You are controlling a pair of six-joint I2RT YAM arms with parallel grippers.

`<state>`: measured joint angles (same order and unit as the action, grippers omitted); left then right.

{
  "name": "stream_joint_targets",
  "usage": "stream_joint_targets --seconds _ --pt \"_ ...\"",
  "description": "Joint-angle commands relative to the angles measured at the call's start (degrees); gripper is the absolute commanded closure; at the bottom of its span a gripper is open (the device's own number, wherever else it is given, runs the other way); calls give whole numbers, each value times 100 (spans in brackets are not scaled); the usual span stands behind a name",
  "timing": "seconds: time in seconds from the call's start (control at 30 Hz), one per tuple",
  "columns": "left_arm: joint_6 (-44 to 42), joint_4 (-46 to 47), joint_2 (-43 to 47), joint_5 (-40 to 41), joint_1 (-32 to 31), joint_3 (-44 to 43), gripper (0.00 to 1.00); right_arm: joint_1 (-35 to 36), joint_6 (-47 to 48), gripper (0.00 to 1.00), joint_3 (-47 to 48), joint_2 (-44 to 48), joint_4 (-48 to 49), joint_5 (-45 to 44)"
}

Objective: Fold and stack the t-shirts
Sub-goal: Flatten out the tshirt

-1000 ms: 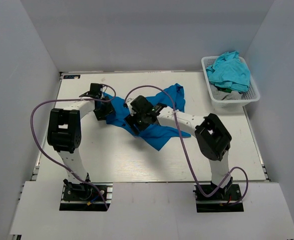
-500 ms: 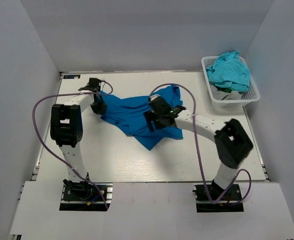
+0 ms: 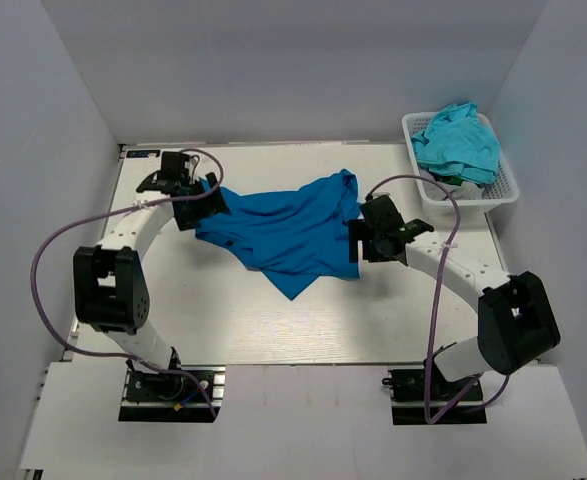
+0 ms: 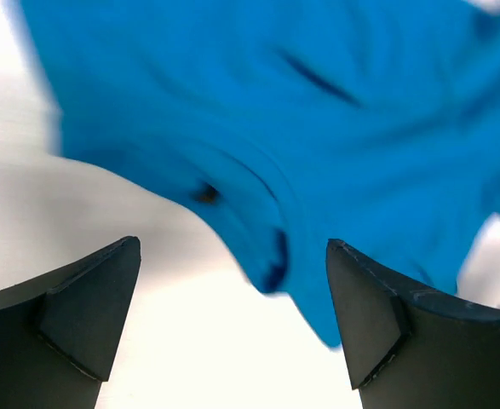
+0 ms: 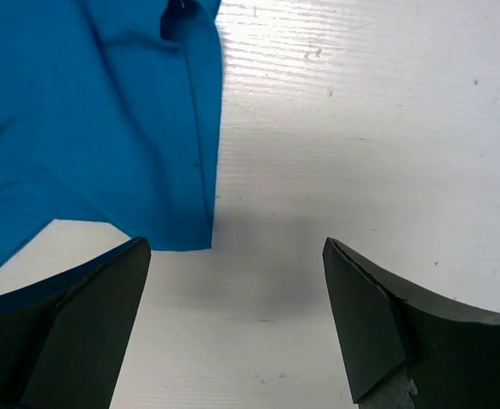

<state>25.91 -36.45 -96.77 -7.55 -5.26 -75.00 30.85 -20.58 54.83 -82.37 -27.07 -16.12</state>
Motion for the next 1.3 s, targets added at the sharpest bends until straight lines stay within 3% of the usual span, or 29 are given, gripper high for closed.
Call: stream_joint_targets --seconds 0.0,0.17,0.33,0.5,0.77,0.87,0.97,1.03,1.17,1.2,1.27 --pt "-16 270 194 -1116 -238 625 0 -79 124 12 -69 90 123 548" --pt "46 708 510 -1574 -703 1136 3 -114 107 15 -51 -174 219 952" --pt "46 779 256 -1574 -994 1242 6 -123 80 19 -112 -367 500 1961" --pt "98 841 203 -1434 -1100 1190 6 -123 10 19 -227 -736 676 2008" --pt "177 217 334 -143 -942 813 0 -97 -25 26 -358 -1044 949 1849" --pt "475 -107 334 910 -785 549 0 -79 -113 28 -402 -1185 1054 1832" --pt "809 -468 10 1561 -451 267 0 -88 -183 39 -455 -1185 1247 1744" --pt "810 -408 -235 1564 -101 215 0 -88 -175 43 -438 -1168 1265 1709" --pt "863 -83 -517 1266 252 153 0 -88 -122 67 -333 -1150 1222 1682" --pt "863 57 -518 1161 253 213 3 -88 -87 80 -315 -1159 1213 1700" --pt "758 374 -754 905 305 214 9 -114 -43 90 -271 -1159 1187 1770"
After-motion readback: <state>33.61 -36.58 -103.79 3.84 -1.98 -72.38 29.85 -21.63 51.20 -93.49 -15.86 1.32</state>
